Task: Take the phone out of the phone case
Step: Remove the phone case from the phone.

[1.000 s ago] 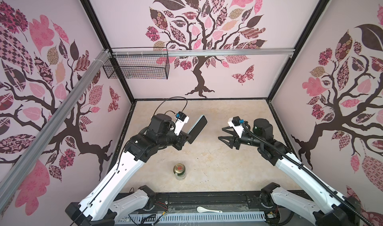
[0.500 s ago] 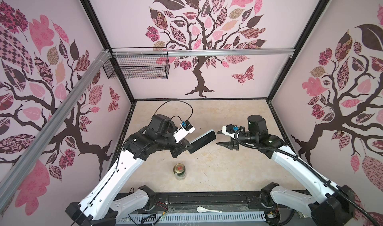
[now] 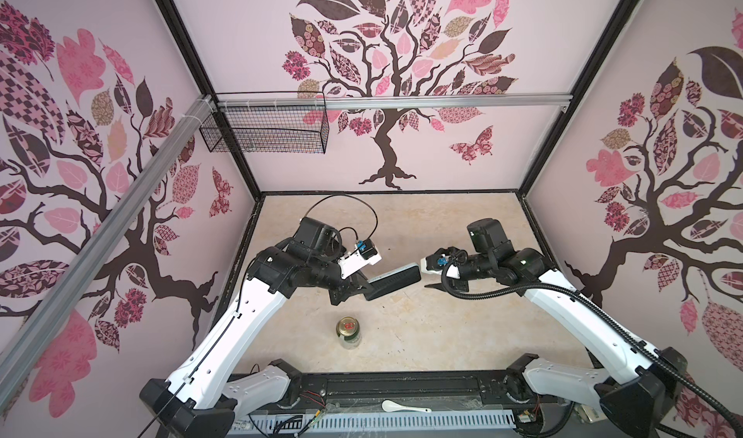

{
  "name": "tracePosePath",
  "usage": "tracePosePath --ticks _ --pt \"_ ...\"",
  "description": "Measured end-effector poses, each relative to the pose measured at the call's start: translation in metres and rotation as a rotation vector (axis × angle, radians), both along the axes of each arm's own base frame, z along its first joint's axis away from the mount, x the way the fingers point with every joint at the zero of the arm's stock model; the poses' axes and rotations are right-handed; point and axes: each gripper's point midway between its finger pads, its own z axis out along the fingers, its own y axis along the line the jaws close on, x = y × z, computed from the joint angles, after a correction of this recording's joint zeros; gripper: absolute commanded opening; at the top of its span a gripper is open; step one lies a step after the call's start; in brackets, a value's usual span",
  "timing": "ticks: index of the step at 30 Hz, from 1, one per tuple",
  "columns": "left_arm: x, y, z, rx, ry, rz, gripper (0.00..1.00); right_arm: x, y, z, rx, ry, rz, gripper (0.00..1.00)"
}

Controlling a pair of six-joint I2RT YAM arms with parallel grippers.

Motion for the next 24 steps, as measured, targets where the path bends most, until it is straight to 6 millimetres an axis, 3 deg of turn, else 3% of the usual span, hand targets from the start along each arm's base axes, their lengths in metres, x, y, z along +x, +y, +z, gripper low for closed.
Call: tracePosePath --ticks 6,17,24 --pt "-0.008 -0.001 0.003 -0.012 -0.011 -0.060 0.00 -0.023 0.004 -0.007 -0.028 0.052 0.056 0.62" --pt "-0.019 -0.004 0.011 -0.045 -0.019 -0.126 0.00 -0.045 0.007 0.015 0.063 0.077 0.110 0.56" --pt "-0.019 -0.004 0.011 -0.042 -0.021 -0.134 0.00 -0.057 0.010 0.016 0.081 0.126 0.141 0.42"
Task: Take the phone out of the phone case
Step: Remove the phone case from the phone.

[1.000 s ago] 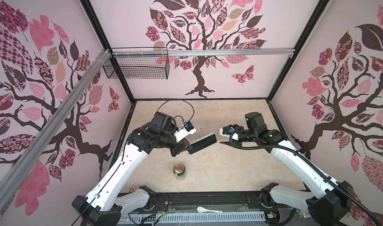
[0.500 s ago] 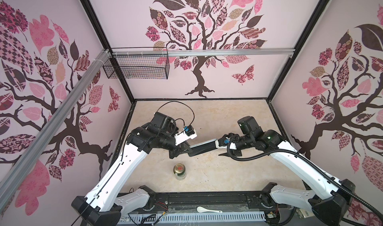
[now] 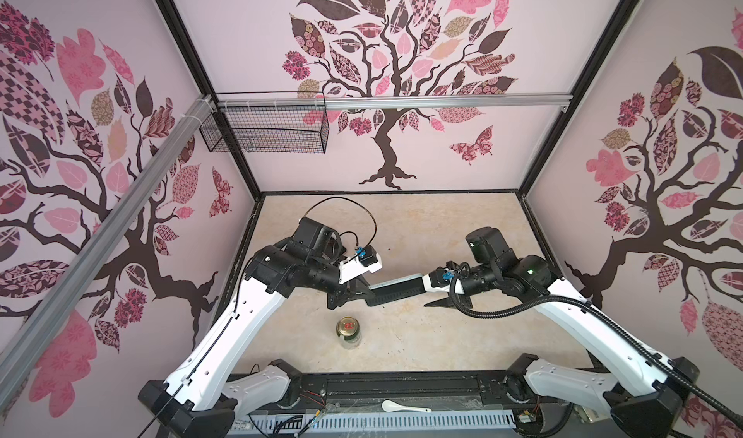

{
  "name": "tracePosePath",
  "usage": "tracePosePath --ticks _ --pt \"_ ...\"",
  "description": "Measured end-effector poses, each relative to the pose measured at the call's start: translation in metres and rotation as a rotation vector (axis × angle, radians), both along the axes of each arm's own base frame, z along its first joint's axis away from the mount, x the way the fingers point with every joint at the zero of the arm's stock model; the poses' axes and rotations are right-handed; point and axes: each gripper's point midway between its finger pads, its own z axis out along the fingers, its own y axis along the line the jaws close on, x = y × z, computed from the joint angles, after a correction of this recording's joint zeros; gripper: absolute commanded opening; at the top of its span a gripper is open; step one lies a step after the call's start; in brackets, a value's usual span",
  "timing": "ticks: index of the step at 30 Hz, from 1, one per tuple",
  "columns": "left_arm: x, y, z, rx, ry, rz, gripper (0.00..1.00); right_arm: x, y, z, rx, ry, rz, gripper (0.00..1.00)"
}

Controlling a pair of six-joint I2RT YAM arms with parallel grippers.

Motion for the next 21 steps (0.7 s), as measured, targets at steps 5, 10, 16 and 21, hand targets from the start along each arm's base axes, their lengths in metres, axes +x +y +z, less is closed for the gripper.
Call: tracePosePath --ticks 5,10,16,21 --pt "-0.0009 -0.0007 -0.0021 0.003 0.016 -0.007 0.00 -0.0024 0.0006 0.0027 0.000 0.003 0.006 0.37" --pt "-0.0012 -0.0010 -0.0028 0.005 0.021 -0.011 0.00 -0.0028 0.0020 0.0054 0.003 -0.003 0.012 0.35" --pt "-0.0031 -0.0006 -0.0044 0.009 0.029 -0.019 0.00 -0.0047 0.0032 0.0050 0.000 0.000 0.019 0.26" --pt "-0.0045 -0.0003 -0.0016 0.009 0.026 -0.026 0.00 -0.0052 0.0043 0.0066 -0.006 0.000 0.022 0.22"
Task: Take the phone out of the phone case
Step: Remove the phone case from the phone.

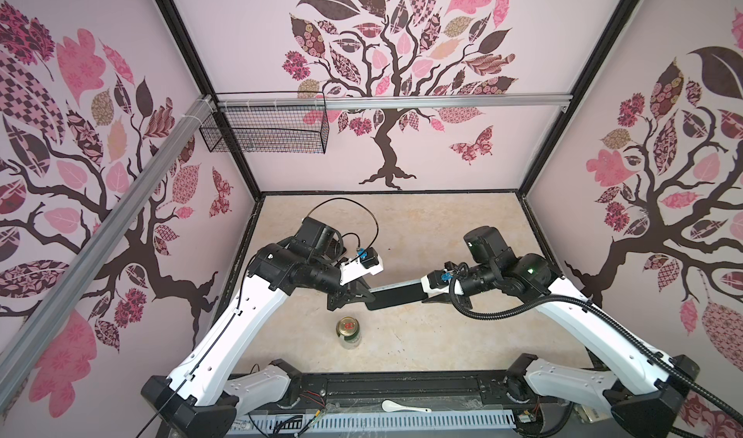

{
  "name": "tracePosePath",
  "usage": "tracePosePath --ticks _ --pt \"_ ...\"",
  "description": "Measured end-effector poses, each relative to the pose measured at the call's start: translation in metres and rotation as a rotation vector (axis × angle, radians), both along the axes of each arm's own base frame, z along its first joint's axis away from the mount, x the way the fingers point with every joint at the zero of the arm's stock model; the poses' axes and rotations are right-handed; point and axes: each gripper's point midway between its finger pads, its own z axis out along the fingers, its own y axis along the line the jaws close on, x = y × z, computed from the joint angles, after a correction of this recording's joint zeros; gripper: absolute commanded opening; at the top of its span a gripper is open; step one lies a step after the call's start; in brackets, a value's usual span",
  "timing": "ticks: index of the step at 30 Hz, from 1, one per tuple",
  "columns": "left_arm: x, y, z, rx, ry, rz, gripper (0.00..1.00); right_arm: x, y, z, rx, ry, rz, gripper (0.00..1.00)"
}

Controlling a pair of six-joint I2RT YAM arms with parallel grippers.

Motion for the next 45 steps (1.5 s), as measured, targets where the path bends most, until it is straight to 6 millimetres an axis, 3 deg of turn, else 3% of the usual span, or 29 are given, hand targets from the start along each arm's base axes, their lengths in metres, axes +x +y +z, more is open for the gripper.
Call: tracePosePath --ticks 17,26,32,39,45 --pt "0.002 0.001 0.001 0.012 -0.009 0.008 0.00 -0.001 0.000 -0.003 -0.019 -0.005 -0.001 0.34" --pt "0.002 0.001 0.001 0.013 -0.007 0.009 0.00 0.000 0.000 -0.005 -0.028 -0.011 -0.005 0.30" --pt "0.002 0.001 0.001 0.014 -0.007 0.009 0.00 0.000 0.000 -0.005 -0.032 -0.014 -0.008 0.34" --pt "0.002 0.001 0.000 0.015 -0.004 0.009 0.00 0.001 0.000 -0.007 -0.039 -0.017 -0.012 0.22" --pt "0.002 -0.001 0.003 0.011 -0.034 -0.017 0.00 -0.001 -0.002 -0.010 -0.060 0.016 -0.031 0.04"
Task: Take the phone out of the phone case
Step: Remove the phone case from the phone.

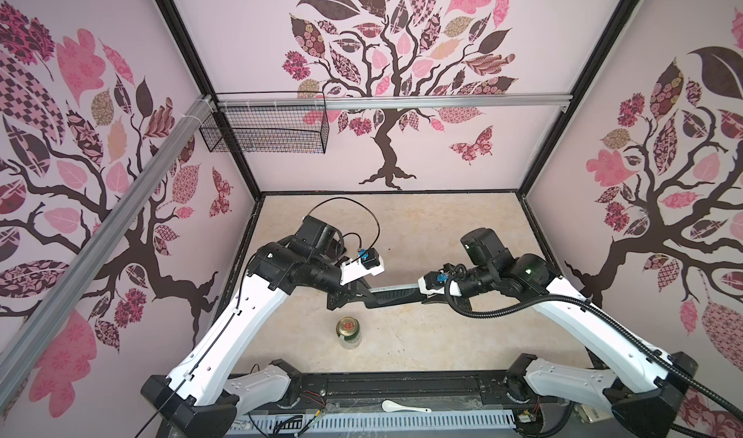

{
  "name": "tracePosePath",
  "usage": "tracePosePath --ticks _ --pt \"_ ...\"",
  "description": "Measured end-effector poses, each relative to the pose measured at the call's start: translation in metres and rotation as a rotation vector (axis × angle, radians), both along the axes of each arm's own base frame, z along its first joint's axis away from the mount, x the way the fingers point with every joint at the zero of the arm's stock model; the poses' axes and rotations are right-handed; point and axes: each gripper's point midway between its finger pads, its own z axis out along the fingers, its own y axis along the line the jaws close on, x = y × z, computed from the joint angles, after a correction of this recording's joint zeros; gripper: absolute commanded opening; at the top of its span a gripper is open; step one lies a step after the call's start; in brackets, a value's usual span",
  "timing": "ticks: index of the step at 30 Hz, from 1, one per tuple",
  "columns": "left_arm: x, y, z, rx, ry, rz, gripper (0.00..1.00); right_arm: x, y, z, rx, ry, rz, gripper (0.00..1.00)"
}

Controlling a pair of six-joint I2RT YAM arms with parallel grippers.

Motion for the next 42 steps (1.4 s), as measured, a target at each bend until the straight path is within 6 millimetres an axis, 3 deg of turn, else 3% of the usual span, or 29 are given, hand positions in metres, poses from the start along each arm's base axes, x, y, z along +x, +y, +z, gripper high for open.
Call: tracePosePath --ticks 19,42 --pt "0.022 -0.013 -0.002 0.067 0.057 -0.071 0.00 -0.005 -0.007 -0.007 -0.090 -0.060 -0.044 0.05" --pt "0.049 -0.025 -0.009 0.113 0.164 -0.139 0.00 -0.018 -0.009 -0.009 -0.083 0.001 -0.066 0.05"
